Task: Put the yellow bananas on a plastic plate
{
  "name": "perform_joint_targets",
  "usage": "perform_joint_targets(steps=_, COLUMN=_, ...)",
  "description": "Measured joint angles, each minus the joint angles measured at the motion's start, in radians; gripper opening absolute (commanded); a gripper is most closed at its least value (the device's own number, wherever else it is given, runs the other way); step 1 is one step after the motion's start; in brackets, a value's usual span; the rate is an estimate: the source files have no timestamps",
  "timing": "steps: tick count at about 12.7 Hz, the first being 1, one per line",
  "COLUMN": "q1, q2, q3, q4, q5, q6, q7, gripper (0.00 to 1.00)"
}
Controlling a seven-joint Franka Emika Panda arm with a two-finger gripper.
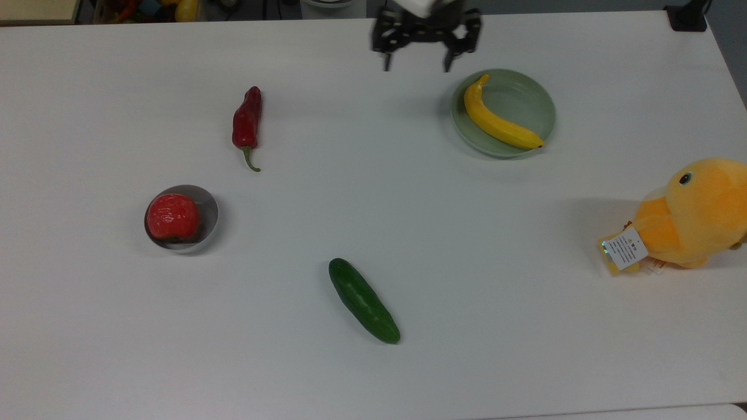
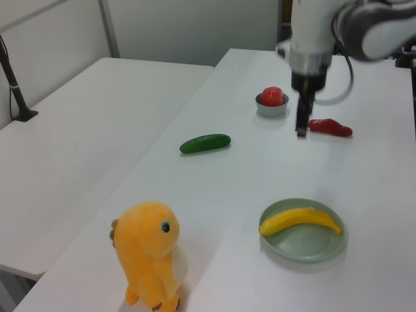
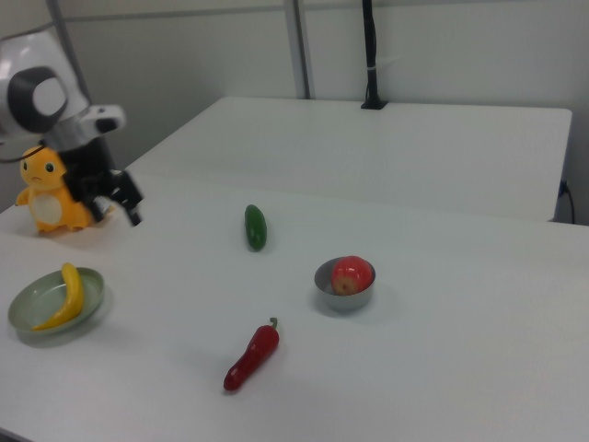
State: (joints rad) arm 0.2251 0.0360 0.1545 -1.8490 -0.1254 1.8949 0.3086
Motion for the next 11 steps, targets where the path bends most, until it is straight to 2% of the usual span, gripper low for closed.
perform_joint_targets(steps=2, q1=-0.014, q2=-0.021, q3=-0.115, q4=0.064, q5=0.005, q6=0.0, q7=0.007, gripper=1.0)
perform_joint_targets(steps=4, q1=-0.036, q2=-0.024, q3=-0.198, q4=0.118, q5=0.005, q6=0.0, q7=0.014, gripper=1.0)
perform_joint_targets(steps=7, q1=-0.067, q2=-0.022, q3=-0.242, q4=0.13, q5=0.006, q6=0.0, q7=0.011, gripper=1.0)
perform_joint_targets(steps=9, q1=-0.068, q2=-0.022, q3=-0.251, q4=0.131, q5=0.017, q6=-0.013, q7=-0.012, gripper=1.0)
perform_joint_targets(steps=11, q1=-0.068, q2=-0.022, q3=-0.253, q4=0.143, q5=0.032, q6=-0.093, q7=-0.058, gripper=1.0)
